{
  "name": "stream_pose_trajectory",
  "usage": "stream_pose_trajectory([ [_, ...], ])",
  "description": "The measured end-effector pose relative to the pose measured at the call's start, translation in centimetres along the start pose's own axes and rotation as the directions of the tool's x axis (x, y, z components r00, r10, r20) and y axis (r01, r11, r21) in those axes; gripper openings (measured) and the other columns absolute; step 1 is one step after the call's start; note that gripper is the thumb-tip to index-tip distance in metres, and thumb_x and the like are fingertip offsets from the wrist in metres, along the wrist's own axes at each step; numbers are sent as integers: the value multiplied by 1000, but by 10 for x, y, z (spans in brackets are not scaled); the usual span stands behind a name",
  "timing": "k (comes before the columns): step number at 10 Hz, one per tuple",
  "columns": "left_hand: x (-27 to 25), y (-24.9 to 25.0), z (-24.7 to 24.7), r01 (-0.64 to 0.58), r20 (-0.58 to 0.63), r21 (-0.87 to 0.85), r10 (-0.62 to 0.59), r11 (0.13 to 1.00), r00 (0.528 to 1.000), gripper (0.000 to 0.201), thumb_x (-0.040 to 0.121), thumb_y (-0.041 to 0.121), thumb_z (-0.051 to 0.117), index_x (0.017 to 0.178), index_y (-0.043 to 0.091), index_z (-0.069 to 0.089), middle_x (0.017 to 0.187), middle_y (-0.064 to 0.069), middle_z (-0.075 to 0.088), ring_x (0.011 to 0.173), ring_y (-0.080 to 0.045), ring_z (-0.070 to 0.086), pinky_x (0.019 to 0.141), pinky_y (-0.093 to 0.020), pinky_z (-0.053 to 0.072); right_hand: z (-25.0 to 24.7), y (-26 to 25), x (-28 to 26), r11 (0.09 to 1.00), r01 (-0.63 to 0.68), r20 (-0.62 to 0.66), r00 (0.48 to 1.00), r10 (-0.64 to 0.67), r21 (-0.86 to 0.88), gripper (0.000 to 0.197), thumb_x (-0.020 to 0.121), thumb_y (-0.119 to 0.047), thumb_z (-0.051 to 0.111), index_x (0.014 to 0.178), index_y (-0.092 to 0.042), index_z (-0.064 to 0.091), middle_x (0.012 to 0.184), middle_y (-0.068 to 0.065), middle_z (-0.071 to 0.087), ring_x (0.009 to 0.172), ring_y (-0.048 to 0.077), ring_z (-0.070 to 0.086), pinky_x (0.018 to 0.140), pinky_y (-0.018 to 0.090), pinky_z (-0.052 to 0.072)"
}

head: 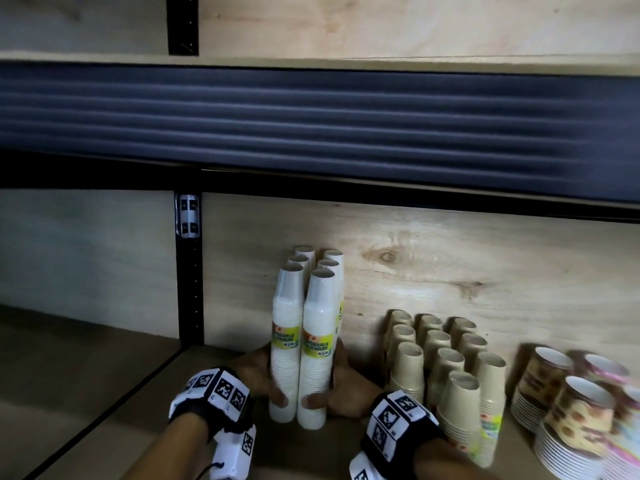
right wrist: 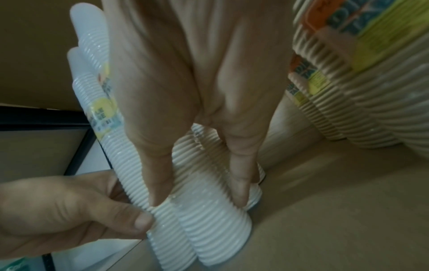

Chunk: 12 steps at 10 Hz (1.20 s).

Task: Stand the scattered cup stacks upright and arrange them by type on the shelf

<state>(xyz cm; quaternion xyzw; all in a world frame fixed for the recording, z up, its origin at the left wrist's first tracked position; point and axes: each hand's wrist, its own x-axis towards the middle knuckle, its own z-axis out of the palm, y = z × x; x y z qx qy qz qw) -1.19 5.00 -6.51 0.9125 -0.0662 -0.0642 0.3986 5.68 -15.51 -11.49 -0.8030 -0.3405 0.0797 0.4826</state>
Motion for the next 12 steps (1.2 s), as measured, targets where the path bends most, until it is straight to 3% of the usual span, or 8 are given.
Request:
stream_pose_trajectory([
  [1,0,-1,-2,10,43,5,-10,1000,999,65,69,0,81,107,39,45,103,21,60,107,-1,58,74,-8,49,0,-3,0,1000,-19,-5,1000,19,-22,143,55,-48,88,147,-33,-21,150,-14,34,138,6,37,111,44,40],
  [2,3,-6,-4,45,34,20,-46,999,998,67,58,22,90,116,31,56,111,12,68,111,-7,60,96,-31,50,1,-2,1,998,-30,-37,999,29,-48,141,53,-49,88,147,-37,-16,149,-18,33,137,4,38,110,41,41],
  [3,2,-3,-2,49,11,29,-50,998,999,67,61,16,88,119,22,55,117,8,66,113,-10,60,99,-32,48,3,6,4,996,-66,-52,997,63,-60,137,52,-51,89,147,-41,-10,148,-20,36,135,4,41,108,41,43],
  [6,-9,2,3,-3,-76,24,5,1000,997,66,59,7,89,107,34,53,100,16,69,93,12,62,79,-12,52,6,9,3,983,-85,-78,994,73,-166,115,48,-67,82,143,-33,27,142,-17,44,133,3,42,110,38,40],
  [8,-17,11,-3,48,-103,65,-41,997,994,90,40,34,92,122,19,55,119,4,66,112,-16,62,99,-40,50,-1,-23,-15,976,-95,-33,995,90,-197,116,53,-64,81,146,-31,21,146,-15,43,135,6,42,112,39,38],
  [10,-30,15,-13,105,-79,84,-98,991,992,104,34,47,95,124,15,55,122,2,65,117,-15,60,98,-42,51,-13,-87,-62,958,-149,9,988,156,-245,65,84,-33,71,140,-16,43,138,-4,54,127,13,50,109,29,37],
  [11,-47,31,-1,202,-141,78,-189,976,972,93,55,22,92,133,7,43,132,-5,57,122,-21,55,101,-38,48,-19,-104,-84,956,-130,-6,991,133,-265,66,89,-28,68,144,-13,35,143,-4,47,132,13,43,103,17,30],
  [12,-53,41,7,244,-199,92,-222,965,954,111,51,32,90,143,5,32,138,-8,52,126,-25,51,102,-39,46,-22,-106,-94,950,-162,-63,987,150,-266,106,82,-38,73,153,-9,0,155,-7,25,142,15,29,114,24,24],
])
